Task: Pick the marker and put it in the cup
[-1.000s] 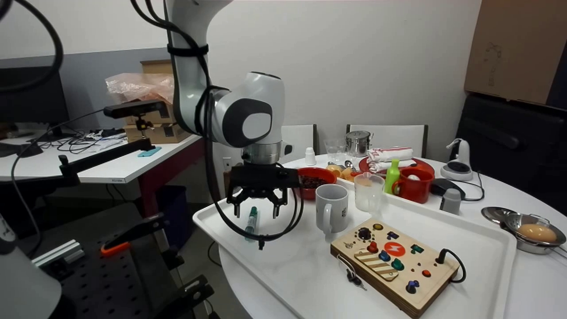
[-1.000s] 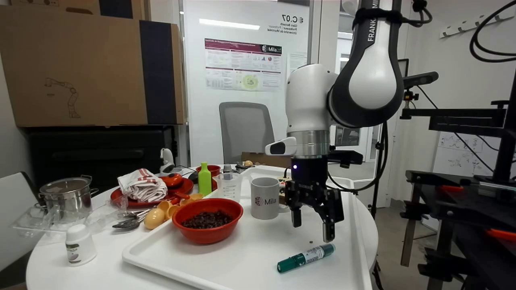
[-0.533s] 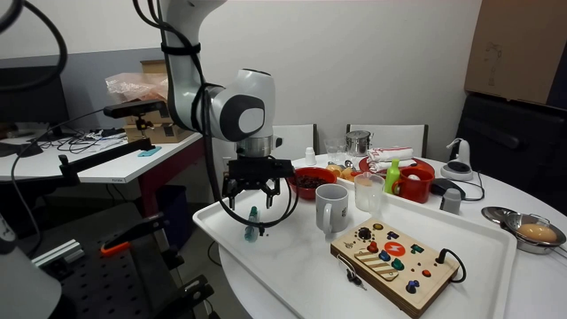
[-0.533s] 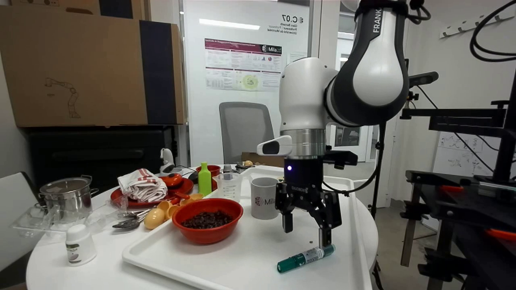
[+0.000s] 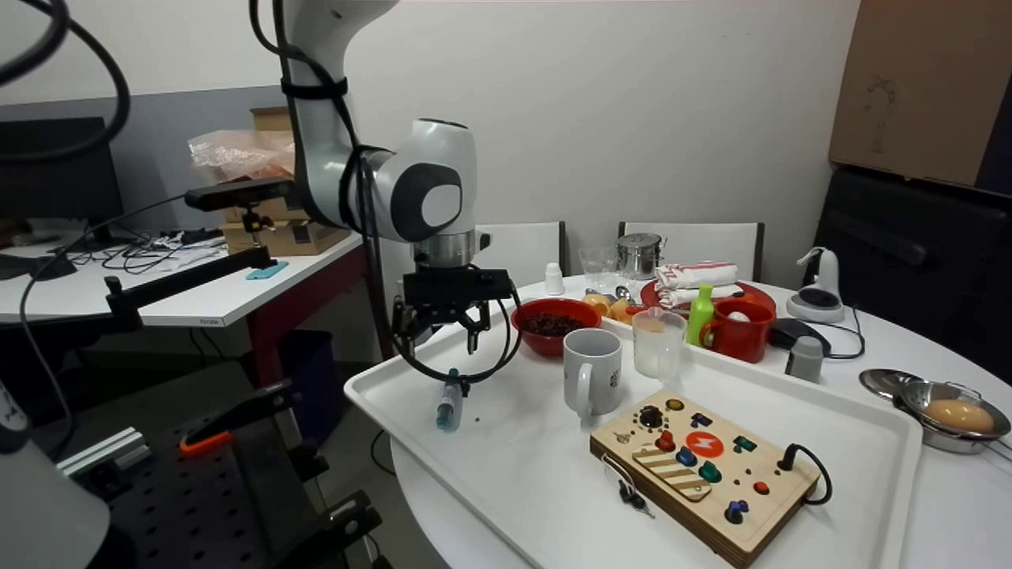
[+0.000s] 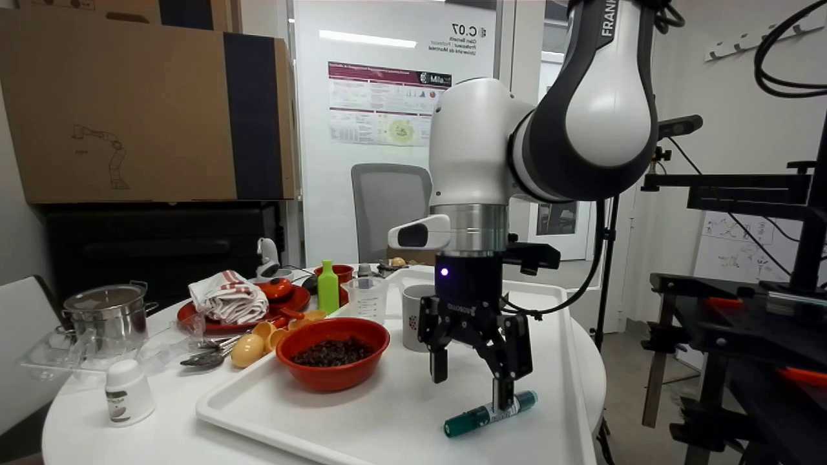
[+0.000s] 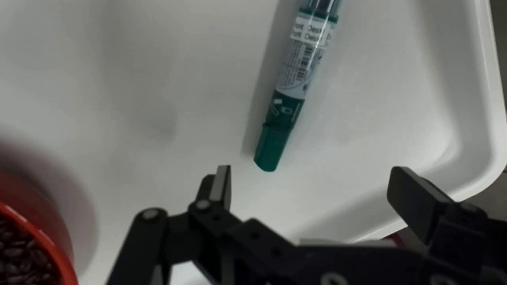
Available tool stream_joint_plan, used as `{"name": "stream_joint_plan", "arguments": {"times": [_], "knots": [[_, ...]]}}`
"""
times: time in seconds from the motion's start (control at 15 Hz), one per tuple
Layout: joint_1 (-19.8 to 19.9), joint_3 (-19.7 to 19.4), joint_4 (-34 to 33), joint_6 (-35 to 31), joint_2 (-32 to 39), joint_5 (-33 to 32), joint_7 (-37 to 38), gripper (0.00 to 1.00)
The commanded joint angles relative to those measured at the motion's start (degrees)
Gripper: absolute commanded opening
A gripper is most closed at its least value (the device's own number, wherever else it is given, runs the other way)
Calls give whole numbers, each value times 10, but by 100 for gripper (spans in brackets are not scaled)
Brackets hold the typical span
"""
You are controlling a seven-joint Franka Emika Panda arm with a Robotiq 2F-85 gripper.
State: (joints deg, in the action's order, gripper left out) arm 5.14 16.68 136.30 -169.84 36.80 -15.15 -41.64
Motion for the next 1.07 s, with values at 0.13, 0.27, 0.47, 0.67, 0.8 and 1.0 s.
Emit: {"name": "stream_joint_plan", "arguments": {"times": [0.13, 0.27, 0.47, 0.67, 0.8, 1.0], "knots": [[-39, -21, -41, -26, 42, 11, 81, 100], [-48, -28, -46, -40, 49, 9, 116, 100], [-61, -36, -48, -54, 54, 3, 162, 100], [-74, -47, -37, -67, 42, 4, 196, 100], [-81, -55, -30, -74, 36, 3, 211, 100], [-89, -72, -25, -80, 34, -1, 223, 100]]}}
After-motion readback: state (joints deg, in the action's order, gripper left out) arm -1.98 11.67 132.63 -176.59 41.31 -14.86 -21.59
